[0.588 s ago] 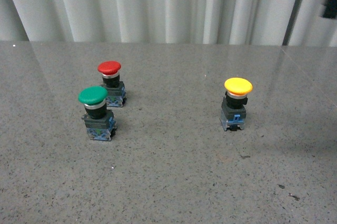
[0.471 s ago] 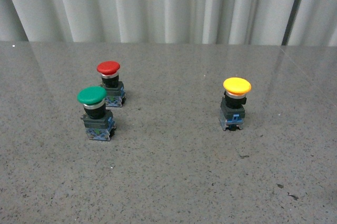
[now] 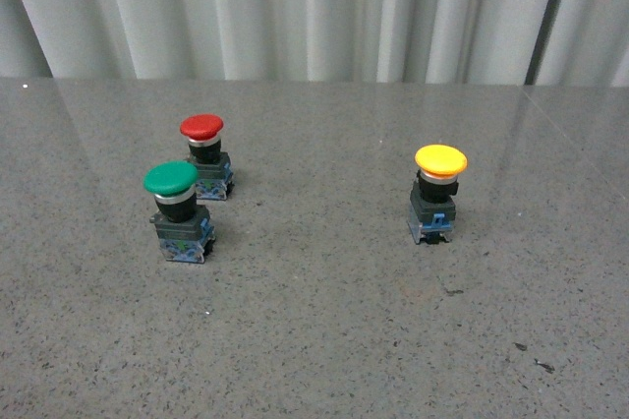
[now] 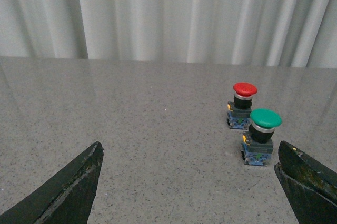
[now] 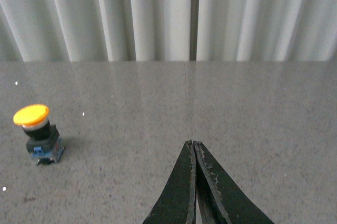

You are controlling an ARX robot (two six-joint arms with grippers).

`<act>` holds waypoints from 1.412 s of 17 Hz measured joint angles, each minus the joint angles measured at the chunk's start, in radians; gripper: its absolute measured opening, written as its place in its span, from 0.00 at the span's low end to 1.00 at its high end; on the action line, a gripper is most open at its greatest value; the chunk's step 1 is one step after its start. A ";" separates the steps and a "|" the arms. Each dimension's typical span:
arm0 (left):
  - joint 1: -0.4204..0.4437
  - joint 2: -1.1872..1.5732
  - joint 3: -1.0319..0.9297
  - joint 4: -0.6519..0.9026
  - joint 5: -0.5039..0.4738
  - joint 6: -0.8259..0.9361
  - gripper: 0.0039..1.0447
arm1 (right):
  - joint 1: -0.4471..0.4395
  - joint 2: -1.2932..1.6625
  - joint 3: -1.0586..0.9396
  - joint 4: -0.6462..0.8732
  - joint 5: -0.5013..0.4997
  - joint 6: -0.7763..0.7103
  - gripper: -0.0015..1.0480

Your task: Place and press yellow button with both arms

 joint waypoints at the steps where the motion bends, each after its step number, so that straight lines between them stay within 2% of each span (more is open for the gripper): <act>1: 0.000 0.000 0.000 0.000 -0.001 0.000 0.94 | 0.000 -0.026 -0.006 -0.042 0.000 0.000 0.02; 10: 0.000 0.000 0.000 0.000 0.000 0.000 0.94 | 0.000 -0.259 -0.006 -0.233 0.000 0.000 0.02; 16: 0.000 0.000 0.000 0.000 0.000 0.000 0.94 | 0.000 -0.452 -0.006 -0.418 0.000 0.000 0.02; 23: 0.000 0.000 0.000 0.000 0.000 0.000 0.94 | 0.000 -0.560 -0.006 -0.525 0.000 0.000 0.02; 24: 0.000 0.000 0.000 0.000 0.000 0.000 0.94 | 0.000 -0.628 -0.006 -0.637 0.000 -0.001 0.02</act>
